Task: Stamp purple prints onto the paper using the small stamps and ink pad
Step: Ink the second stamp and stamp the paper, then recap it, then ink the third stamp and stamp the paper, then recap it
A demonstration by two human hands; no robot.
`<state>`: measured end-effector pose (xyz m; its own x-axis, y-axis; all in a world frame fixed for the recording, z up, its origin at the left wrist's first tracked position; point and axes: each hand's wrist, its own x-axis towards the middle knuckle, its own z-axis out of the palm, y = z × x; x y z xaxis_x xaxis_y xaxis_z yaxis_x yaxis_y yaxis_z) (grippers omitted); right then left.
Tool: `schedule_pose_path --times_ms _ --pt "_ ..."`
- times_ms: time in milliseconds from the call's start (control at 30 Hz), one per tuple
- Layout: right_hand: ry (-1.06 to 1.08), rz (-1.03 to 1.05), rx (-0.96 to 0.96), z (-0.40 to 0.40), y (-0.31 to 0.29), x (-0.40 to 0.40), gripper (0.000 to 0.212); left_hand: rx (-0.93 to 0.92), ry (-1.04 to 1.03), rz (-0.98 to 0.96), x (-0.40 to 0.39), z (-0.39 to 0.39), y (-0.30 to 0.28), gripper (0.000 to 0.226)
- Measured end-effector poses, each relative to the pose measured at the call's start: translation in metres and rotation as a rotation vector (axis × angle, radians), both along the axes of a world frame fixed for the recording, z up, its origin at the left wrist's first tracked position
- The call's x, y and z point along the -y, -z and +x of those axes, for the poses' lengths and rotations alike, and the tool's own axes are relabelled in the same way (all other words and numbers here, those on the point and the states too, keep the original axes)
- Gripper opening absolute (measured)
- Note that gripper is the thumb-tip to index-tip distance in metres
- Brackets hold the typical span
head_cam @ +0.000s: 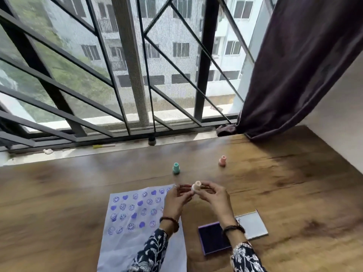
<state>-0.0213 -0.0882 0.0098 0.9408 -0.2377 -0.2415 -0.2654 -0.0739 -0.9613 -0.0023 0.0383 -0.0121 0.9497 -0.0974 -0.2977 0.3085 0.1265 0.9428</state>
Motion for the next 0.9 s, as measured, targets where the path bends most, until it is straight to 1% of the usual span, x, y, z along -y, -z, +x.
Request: schedule_pose_path --times_ms 100,167,267,333,400,467,533,567,600,667,733,800,900 --pt "0.029 -0.077 0.004 0.027 0.009 0.008 0.017 0.08 0.036 0.193 0.013 0.03 -0.003 0.012" --pt "0.034 -0.141 0.008 0.045 0.015 0.013 0.018 0.148 0.027 0.313 0.022 0.045 -0.002 0.005" --pt "0.058 -0.277 0.017 0.069 0.02 0.017 0.016 0.138 0.066 0.49 0.035 0.06 0.0 0.023" --pt "0.082 -0.355 0.01 0.082 0.023 0.02 0.015 0.121 0.11 0.611 0.042 0.067 0.004 0.025" --pt "0.092 -0.424 0.0 0.09 0.028 0.022 0.015 0.152 0.137 0.742 0.046 0.07 0.006 0.022" --pt "0.095 -0.453 0.008 0.094 0.031 0.023 0.017 0.168 0.157 0.725 0.047 0.07 0.005 0.016" --pt "0.13 -0.423 0.011 0.093 0.032 0.021 0.022 0.16 0.166 0.592 0.044 0.066 0.003 0.009" --pt "0.183 -0.392 0.002 0.09 0.033 0.019 0.023 0.153 0.142 0.55 0.038 0.062 0.004 0.009" --pt "0.258 -0.353 -0.01 0.086 0.034 0.015 0.021 0.159 0.103 0.556 0.03 0.057 0.005 0.013" --pt "0.39 -0.268 -0.022 0.076 0.038 0.005 0.014 0.174 -0.045 0.688 0.007 0.048 0.011 0.017" --pt "0.37 -0.228 -0.024 0.068 0.041 -0.011 0.013 0.177 -0.167 0.797 -0.017 0.046 0.011 0.015" --pt "0.264 -0.227 -0.046 0.069 0.043 -0.027 0.012 0.183 -0.14 0.886 -0.03 0.054 0.011 0.013" --pt "0.116 -0.253 -0.055 0.081 0.038 -0.043 0.022 0.247 -0.019 0.984 -0.034 0.07 0.014 0.024"
